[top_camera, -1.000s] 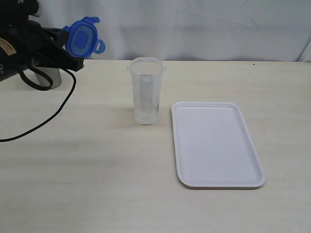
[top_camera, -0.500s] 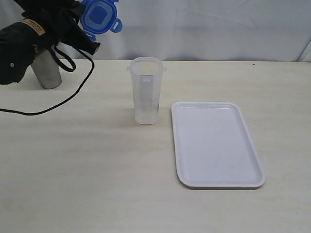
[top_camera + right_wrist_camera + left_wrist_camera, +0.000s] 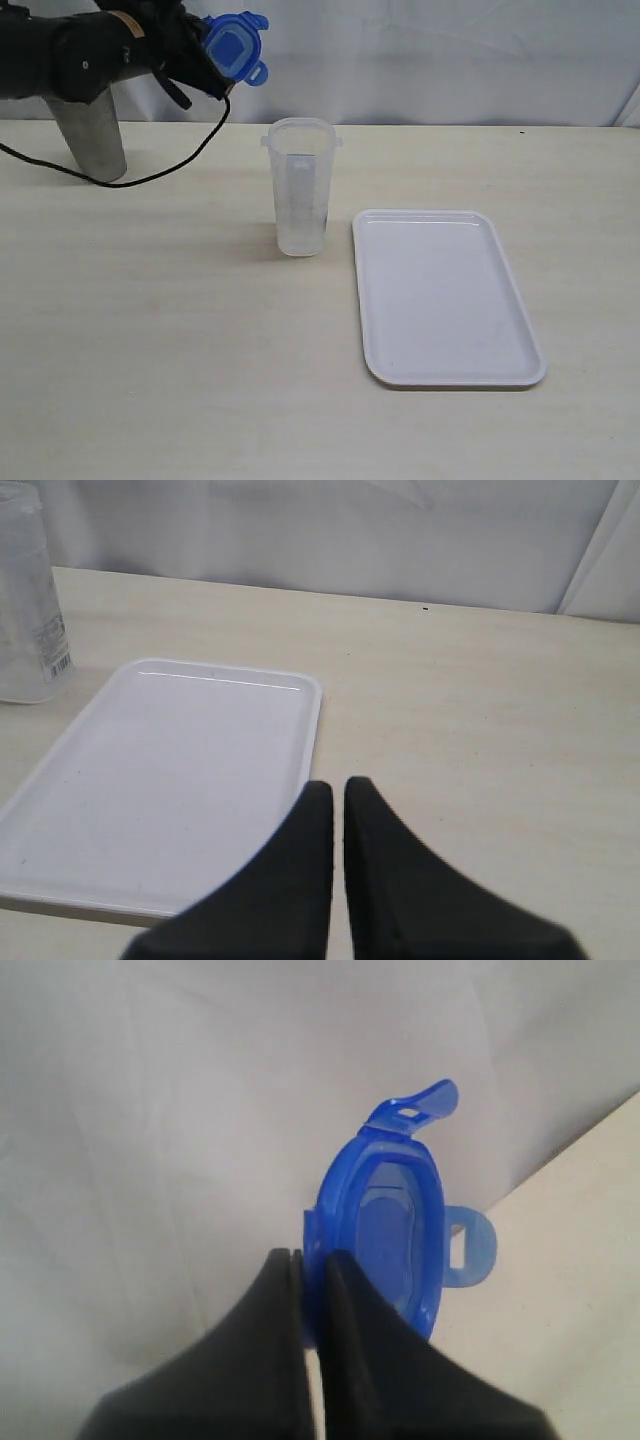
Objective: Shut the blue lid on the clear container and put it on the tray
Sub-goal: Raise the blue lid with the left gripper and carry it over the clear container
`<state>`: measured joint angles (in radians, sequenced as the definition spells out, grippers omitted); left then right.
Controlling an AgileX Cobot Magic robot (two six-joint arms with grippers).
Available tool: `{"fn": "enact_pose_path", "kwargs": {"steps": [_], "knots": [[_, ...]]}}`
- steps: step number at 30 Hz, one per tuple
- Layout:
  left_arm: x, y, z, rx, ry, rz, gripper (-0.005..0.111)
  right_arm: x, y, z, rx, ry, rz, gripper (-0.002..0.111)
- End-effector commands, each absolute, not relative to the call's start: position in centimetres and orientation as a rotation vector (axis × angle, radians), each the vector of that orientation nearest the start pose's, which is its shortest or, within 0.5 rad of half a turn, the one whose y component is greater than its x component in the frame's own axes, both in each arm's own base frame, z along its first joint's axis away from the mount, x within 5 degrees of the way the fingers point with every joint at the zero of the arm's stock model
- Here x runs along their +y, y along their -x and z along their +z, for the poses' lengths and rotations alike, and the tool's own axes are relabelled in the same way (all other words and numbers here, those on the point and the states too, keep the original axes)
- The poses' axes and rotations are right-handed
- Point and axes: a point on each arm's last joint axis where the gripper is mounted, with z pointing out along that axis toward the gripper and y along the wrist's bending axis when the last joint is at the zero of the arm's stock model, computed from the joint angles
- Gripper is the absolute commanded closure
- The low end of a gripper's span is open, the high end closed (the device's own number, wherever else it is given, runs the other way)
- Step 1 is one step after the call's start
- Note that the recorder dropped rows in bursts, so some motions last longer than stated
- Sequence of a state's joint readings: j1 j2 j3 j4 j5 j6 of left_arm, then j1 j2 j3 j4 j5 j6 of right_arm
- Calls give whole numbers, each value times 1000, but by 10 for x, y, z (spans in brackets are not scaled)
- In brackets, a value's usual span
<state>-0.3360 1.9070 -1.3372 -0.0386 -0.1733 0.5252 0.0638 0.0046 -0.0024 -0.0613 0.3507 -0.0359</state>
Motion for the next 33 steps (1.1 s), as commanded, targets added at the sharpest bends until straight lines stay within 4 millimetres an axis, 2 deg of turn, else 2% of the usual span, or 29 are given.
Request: {"fn": "enact_pose_path", "kwargs": {"steps": [1, 8, 14, 24, 29, 33], "knots": [[-161, -424, 263, 1712, -781, 94, 107, 1, -54, 183, 1819, 126, -42, 104], [-200, -408, 266, 1503, -1103, 253, 107, 1, -54, 183, 1819, 126, -42, 104], [-217, -400, 266, 1387, -1247, 335, 107, 1, -54, 183, 1819, 126, -42, 104], [-222, -397, 266, 1284, -1356, 438, 107, 1, -54, 183, 1819, 126, -42, 104], [-218, -400, 271, 1280, -1280, 510, 107, 1, -54, 183, 1819, 126, -42, 104], [-222, -397, 275, 1268, -1265, 661, 107, 1, -54, 183, 1819, 126, -42, 104]]}}
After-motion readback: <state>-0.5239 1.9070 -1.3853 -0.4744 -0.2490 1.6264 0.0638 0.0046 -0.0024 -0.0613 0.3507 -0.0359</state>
